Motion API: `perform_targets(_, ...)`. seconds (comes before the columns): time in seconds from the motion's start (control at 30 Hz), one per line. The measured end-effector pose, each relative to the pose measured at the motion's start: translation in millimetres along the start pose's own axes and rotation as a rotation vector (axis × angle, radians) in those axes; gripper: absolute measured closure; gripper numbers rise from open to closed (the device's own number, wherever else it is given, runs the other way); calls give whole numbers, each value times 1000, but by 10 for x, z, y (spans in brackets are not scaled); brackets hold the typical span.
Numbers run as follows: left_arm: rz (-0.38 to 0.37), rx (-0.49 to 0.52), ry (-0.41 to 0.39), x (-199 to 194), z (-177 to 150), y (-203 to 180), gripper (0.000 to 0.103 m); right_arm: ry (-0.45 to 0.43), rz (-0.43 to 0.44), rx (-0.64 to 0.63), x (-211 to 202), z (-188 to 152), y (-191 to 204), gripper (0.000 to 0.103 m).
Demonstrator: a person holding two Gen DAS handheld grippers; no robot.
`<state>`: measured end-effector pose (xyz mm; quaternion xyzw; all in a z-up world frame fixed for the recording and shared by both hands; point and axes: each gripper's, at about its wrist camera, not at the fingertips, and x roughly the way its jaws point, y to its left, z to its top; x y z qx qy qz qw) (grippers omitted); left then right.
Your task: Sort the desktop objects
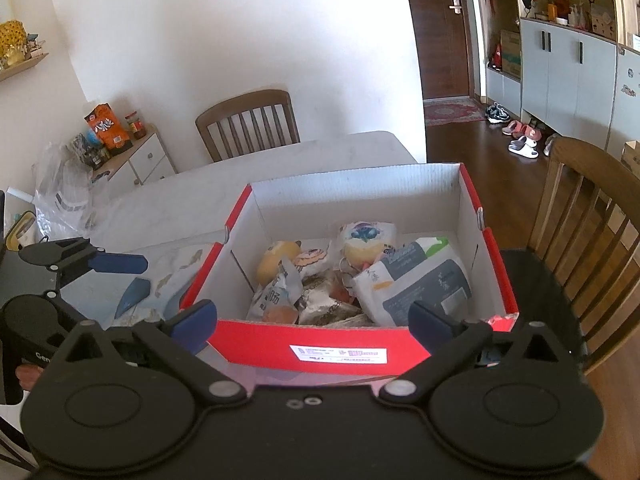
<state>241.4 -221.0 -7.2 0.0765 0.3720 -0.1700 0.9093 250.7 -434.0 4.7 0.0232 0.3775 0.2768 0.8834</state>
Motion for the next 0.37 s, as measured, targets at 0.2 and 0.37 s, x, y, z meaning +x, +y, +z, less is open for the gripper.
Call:
perform_targets(0.2,-1,-7,0,-16,-21,28,1,11,-7,7,4,-40,32,1)
perform_targets(0.37,-10,-12,-4,-41,-36,53,1,17,-8,10,17,-51,51,1)
